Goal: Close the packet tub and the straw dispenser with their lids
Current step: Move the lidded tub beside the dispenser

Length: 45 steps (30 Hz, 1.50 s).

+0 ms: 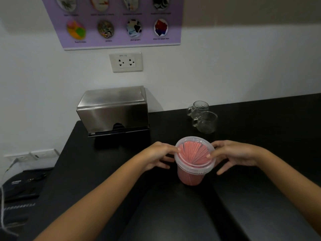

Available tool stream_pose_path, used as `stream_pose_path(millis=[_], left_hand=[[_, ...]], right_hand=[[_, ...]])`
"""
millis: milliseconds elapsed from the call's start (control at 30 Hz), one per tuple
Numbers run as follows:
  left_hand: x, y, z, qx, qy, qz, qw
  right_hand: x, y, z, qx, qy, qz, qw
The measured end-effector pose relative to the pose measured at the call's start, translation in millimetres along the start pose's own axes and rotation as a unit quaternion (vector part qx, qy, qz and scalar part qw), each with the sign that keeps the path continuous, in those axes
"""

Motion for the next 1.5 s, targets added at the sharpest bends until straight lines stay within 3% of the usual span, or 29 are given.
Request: stream_pose_path(millis=[200,367,533,633,767,833,900,1000,1067,1167,1500], left_hand=[[1,-4,-24,0.039,0.086,0.015,0.995],[1,-13,-44,0.076,0.137,0.039,0.987],[1,-23,-62,0.124,0.160,0.069,0.977],[0,-30,-67,0.128,0.170,0.088,0.973],[-4,-40,-73,0.122,0.177,0.096,0.972],[-13,-42,-81,0.152,0.116,0.087,0.978],[-26,-40,-93,0.196,-0.054,0.082,0.976],[-49,-34,-107,0.234,-0.297,0.080,0.922],[-64,-31,-116,0.246,-0.368,0.077,0.893],[-78,-26,-128,0.262,-0.394,0.059,0.879],[-86,-26,-135,0.274,-0.375,0.056,0.884]], right_hand=[[-15,-34,-2,0.051,-0.002,-0.003,0.999],[-35,-60,0,0.100,-0.075,-0.088,0.988],[-46,-76,10,0.082,-0.119,-0.150,0.978],[-52,-83,13,0.104,-0.023,-0.190,0.976],[-64,-88,9,0.176,0.085,-0.276,0.941],[-68,-90,4,0.200,0.085,-0.292,0.931],[-72,-94,-1,0.217,0.086,-0.292,0.928],[-80,-100,-7,0.235,0.093,-0.296,0.921],[-86,-108,-12,0.240,0.088,-0.292,0.922],[-94,-123,-21,0.245,0.082,-0.271,0.927],[-116,-146,-32,0.290,0.127,-0.291,0.903]])
Point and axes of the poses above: each hand's wrist, its own y-axis away from the middle knuckle, its own z-axis out of the palm, x = y × z, the point moved 7 cm from there along -y, towards the middle knuckle, and after that the axes turned 6 degrees about -x, right-handed, at the moved point
